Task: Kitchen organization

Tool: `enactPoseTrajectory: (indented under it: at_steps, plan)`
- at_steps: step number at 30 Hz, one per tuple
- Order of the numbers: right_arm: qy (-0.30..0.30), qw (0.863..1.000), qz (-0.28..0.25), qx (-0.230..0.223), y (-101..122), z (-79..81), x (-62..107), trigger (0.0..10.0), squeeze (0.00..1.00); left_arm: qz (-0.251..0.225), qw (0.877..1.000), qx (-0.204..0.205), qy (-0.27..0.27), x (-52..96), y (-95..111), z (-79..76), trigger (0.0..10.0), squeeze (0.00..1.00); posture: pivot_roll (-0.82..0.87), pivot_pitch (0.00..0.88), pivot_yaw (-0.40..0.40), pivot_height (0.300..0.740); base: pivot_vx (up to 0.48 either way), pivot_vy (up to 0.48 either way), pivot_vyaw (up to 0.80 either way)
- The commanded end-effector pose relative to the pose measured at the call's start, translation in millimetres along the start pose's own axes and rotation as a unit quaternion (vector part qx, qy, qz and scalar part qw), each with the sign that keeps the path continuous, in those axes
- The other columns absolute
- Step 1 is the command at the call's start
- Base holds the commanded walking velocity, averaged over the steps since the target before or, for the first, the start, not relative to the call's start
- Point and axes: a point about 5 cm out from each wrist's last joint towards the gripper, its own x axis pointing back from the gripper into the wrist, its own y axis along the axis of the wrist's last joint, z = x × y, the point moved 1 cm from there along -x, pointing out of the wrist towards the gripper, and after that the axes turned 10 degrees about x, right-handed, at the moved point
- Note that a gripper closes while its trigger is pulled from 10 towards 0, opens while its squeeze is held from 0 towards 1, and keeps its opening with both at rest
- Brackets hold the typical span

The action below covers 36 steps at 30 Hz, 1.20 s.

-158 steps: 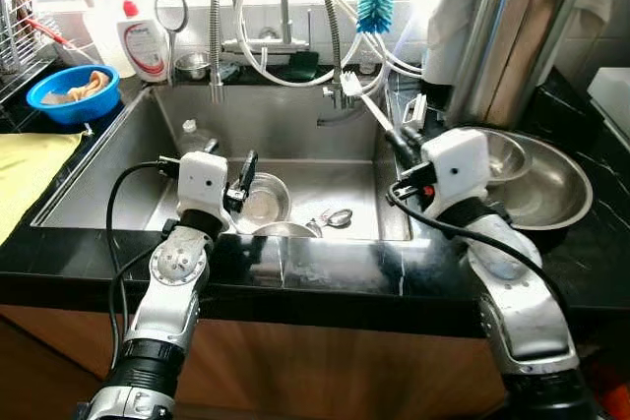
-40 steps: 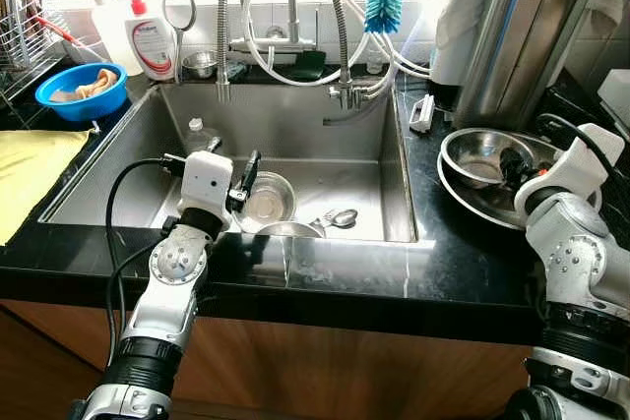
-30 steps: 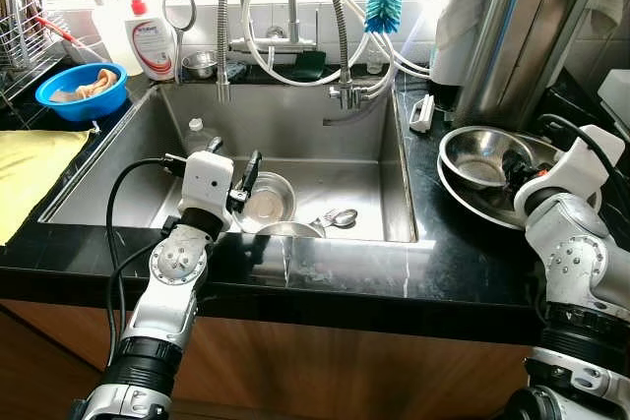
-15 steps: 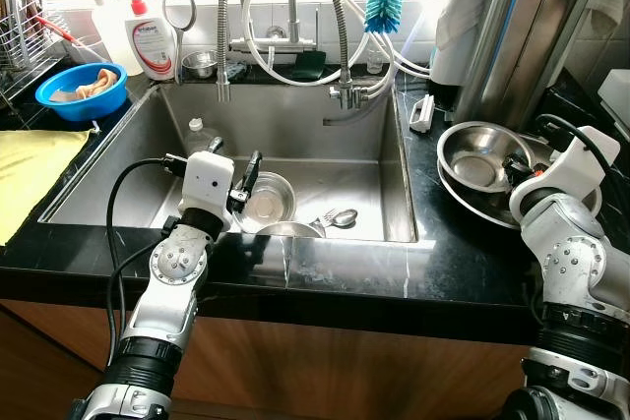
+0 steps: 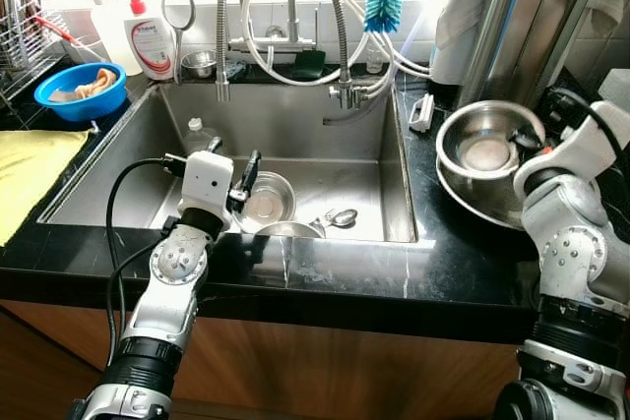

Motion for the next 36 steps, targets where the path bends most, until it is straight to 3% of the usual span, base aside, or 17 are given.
enactPoseTrajectory:
  at_steps: [1, 2, 4, 10, 14, 16, 17, 19, 22, 25, 35, 36]
  plan:
    - [0.055, 0.998, -0.038, 0.013, 15, 22.7, -0.9, 2.5, 0.00, -0.008, 1.000, -0.015, 0.001, -2.7, 4, 3.0, 10.0, 0.00, -0.05, 0.000, 0.054, 0.740, 0.000, 0.000, 0.00]
    - [0.075, 0.996, -0.037, 0.018, 13, 30.1, -2.1, 10.0, 0.00, -0.008, 1.000, -0.015, 0.001, -2.7, 4, 2.9, 10.0, 0.00, -0.06, 0.000, 0.054, 0.740, 0.000, 0.000, 0.00]
    - [0.106, 0.994, -0.027, 0.029, 8, 41.2, -4.2, 10.0, 0.00, -0.008, 1.000, -0.015, 0.002, -2.9, 4, 2.7, 10.0, 0.00, -0.05, 0.000, 0.053, 0.740, 0.000, 0.000, 0.00]
    - [0.208, 0.971, 0.025, 0.117, -30, 76.8, -15.0, 10.0, 0.00, -0.009, 1.000, -0.014, 0.003, -2.0, 4, 2.1, 10.0, 0.00, -0.04, 0.000, 0.043, 0.740, 0.000, 0.000, 0.00]
    - [0.248, 0.958, 0.036, 0.138, -38, 85.2, -14.9, 10.0, 0.00, -0.008, 1.000, -0.014, 0.006, -0.9, 4, 3.2, 10.0, 0.00, -0.04, 0.000, 0.042, 0.740, 0.000, 0.000, 0.00]
    - [0.294, 0.941, 0.039, 0.160, -46, 97.5, -14.0, 10.0, 0.00, -0.008, 1.000, -0.015, 0.008, 0.3, 3, 4.2, 10.0, 0.00, -0.04, 0.000, 0.039, 0.740, 0.000, 0.000, 0.00]
    - [0.294, 0.941, 0.039, 0.160, -46, 97.5, -14.0, 10.0, 0.00, -0.008, 1.000, -0.015, 0.008, 0.3, 3, 4.2, 10.0, 0.00, -0.04, 0.000, 0.039, 0.740, 0.000, 0.000, 0.00]
    - [0.343, 0.923, 0.049, 0.167, -55, 108.3, -10.1, 10.0, 0.00, -0.007, 1.000, -0.015, 0.009, 0.6, 3, 4.0, 10.0, 0.00, -0.04, 0.000, 0.033, 0.740, 0.000, 0.000, 0.00]
    - [0.369, 0.906, 0.065, 0.199, -68, 112.7, -8.7, 10.0, 0.00, -0.007, 1.000, -0.014, 0.009, 0.7, 3, 3.8, 10.0, 0.00, -0.04, 0.000, 0.032, 0.740, 0.000, 0.000, 0.00]
    - [0.366, 0.899, 0.090, 0.222, -84, 110.1, -10.7, 10.0, 0.00, -0.007, 1.000, -0.014, 0.009, 1.1, 3, 3.7, 10.0, 0.00, -0.03, 0.000, 0.031, 0.740, 0.000, 0.000, 0.00]
    - [0.371, 0.891, 0.109, 0.240, -100, 106.5, -10.3, 10.0, 0.00, -0.008, 1.000, -0.014, 0.006, 1.3, 3, 3.2, 10.0, 0.00, -0.03, 0.000, 0.036, 0.740, 0.000, 0.000, 0.00]
    - [0.369, 0.891, 0.109, 0.239, -100, 106.2, -11.2, 10.0, 0.22, -0.008, 1.000, -0.013, 0.005, 1.2, 3, 3.0, 10.0, 0.00, -0.03, 0.000, 0.036, 0.740, 0.000, 0.000, 0.00]
